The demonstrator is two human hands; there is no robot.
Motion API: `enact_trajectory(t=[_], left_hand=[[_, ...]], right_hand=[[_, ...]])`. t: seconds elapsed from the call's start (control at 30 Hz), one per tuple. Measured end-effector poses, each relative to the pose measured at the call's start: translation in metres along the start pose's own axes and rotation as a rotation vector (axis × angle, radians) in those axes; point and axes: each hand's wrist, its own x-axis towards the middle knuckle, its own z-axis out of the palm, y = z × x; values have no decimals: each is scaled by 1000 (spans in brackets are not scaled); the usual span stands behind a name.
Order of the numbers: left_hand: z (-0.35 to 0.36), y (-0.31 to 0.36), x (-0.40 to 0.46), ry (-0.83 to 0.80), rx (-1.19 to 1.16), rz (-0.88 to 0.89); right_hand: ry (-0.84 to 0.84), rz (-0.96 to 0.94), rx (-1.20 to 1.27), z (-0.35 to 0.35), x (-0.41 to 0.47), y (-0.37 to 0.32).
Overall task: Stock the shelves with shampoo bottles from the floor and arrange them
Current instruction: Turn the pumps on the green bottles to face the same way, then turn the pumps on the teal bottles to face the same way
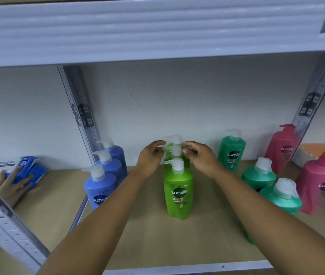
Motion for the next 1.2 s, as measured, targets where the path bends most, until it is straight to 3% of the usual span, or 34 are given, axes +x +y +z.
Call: enact_trajectory(t=[0.3,0.6,1.0,1.2], left_hand=[[-1,42,-41,16,360,153],[49,53,-88,-60,711,307],[128,86,-58,-178,729,449],[166,92,-58,-256,731,341]], right_hand=[[0,-74,-221,-36,-43,-19],[-82,-71,-805,-98,-95,-9],[-57,1,-763,-180,-114,23],[-210,41,-604,-210,-97,58]])
